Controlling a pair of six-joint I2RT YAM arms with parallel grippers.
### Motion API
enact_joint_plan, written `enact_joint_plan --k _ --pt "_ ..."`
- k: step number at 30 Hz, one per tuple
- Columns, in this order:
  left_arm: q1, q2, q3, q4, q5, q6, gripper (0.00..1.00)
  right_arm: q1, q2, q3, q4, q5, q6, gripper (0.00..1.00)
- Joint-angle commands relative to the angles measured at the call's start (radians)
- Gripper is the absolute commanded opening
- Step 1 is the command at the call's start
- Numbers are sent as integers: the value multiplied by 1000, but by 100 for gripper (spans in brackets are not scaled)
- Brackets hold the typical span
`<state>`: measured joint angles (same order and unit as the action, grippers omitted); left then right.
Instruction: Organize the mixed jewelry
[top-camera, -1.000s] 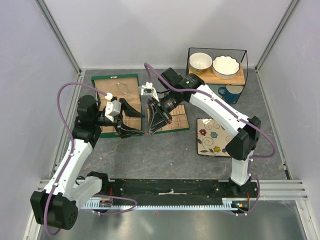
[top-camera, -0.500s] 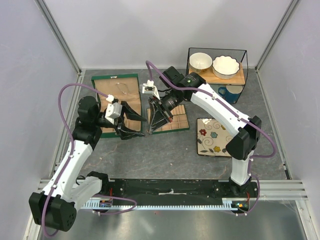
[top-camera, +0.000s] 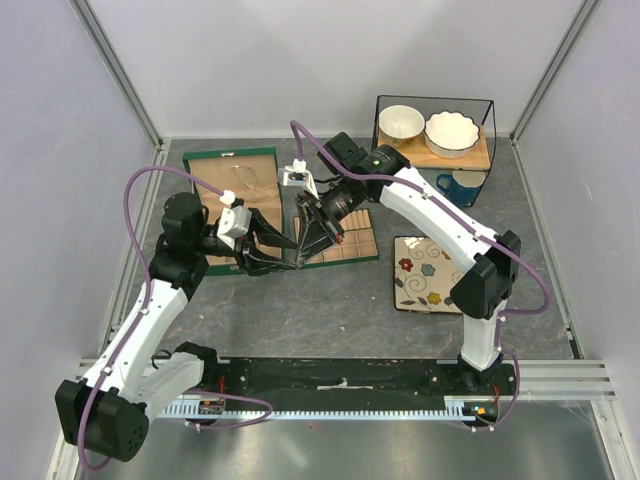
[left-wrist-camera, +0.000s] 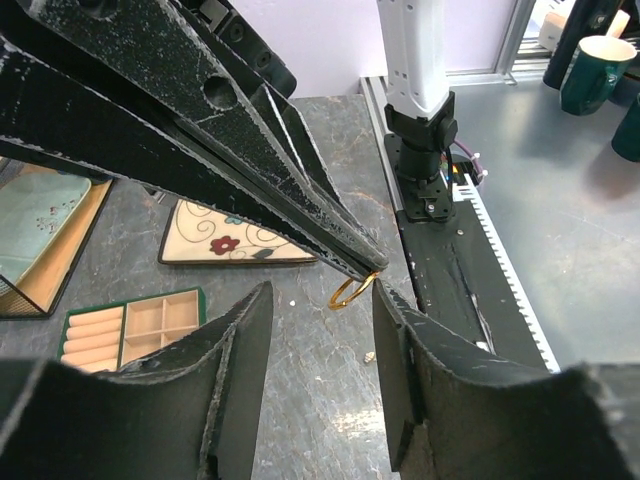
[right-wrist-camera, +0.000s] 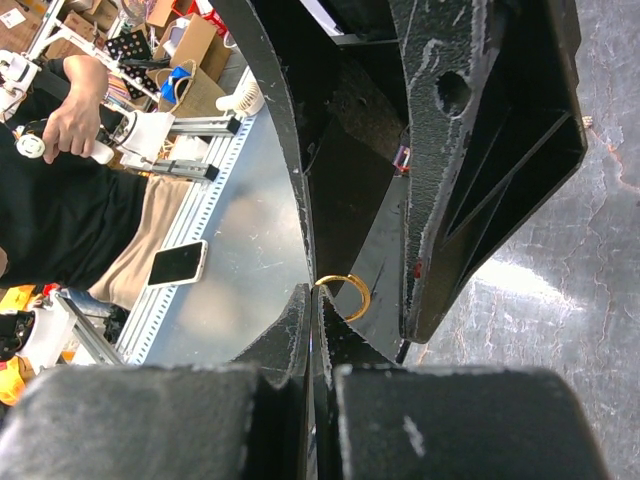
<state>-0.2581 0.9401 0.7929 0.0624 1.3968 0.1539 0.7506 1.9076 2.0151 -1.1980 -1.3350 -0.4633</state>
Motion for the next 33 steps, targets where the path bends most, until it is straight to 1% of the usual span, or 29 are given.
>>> enact_joint_plan --k 1,12,19,21,22,29,32,33 --pt "-6 2 32 34 -4 -17 50 1 4 31 31 -41 -3 0" --pt "-7 -9 17 34 -2 -31 39 0 -2 28 37 -38 5 0" --pt "-10 -11 16 40 -2 -50 24 -2 2 30 44 -38 14 0" --pt "-10 -12 14 40 -2 -53 21 -2 2 33 49 -38 17 0" --pt "-12 -12 14 40 -2 -54 18 -2 4 31 51 -38 26 1" --pt "-16 -11 22 40 -4 -66 6 -5 7 33 66 -33 46 2" --pt "-15 -9 28 40 -7 -74 1 -5 7 31 71 -23 52 5" --pt "-15 -9 28 40 -7 -79 2 -5 5 31 71 -12 55 9"
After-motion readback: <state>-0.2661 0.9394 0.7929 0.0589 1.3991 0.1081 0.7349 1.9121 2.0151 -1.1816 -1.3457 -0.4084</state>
